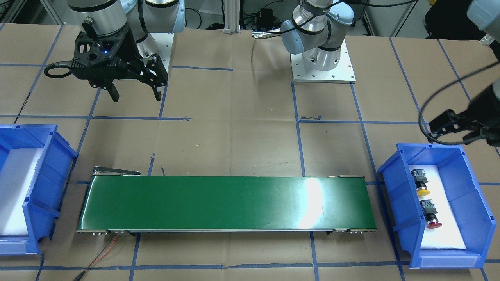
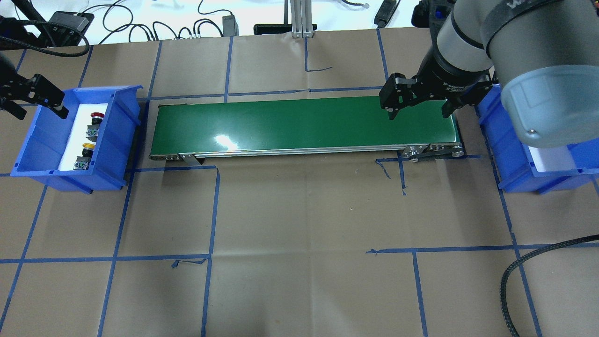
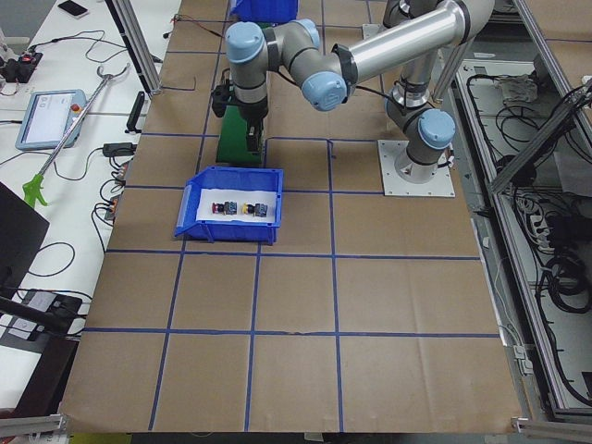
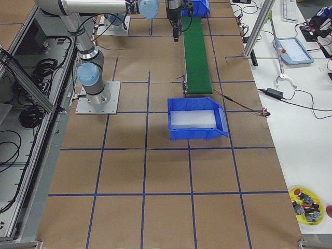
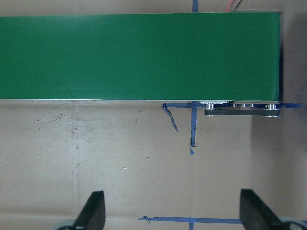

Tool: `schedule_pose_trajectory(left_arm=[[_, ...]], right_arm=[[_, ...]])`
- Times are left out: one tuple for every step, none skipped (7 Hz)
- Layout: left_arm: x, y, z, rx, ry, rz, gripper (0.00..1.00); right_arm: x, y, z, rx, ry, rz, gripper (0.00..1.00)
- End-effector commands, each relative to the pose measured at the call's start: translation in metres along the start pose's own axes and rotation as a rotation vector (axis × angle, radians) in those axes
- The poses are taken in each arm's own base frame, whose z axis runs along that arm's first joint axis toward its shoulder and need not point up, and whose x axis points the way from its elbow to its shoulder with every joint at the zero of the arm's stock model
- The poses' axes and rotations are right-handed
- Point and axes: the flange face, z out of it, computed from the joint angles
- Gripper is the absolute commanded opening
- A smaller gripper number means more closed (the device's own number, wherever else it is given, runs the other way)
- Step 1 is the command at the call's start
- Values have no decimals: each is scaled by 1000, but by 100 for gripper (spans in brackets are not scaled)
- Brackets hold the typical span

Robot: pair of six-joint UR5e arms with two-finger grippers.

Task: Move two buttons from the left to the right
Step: 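Move the left gripper down into the blue bin over the yellow button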

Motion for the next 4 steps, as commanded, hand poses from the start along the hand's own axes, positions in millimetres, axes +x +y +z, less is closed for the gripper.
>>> schedule_pose_trajectory(left_arm=[[-41, -29, 43, 0, 4, -3, 100], [-40, -40, 73, 11, -3, 5, 100], [-40, -40, 96, 9, -2, 5, 100], [-41, -40, 120, 41, -23, 3, 100]], right_arm=[[0, 0, 1, -1, 0, 0, 100], [0, 0, 1, -1, 0, 0, 100], [0, 0, 1, -1, 0, 0, 100], [0, 0, 1, -3, 0, 0, 100]])
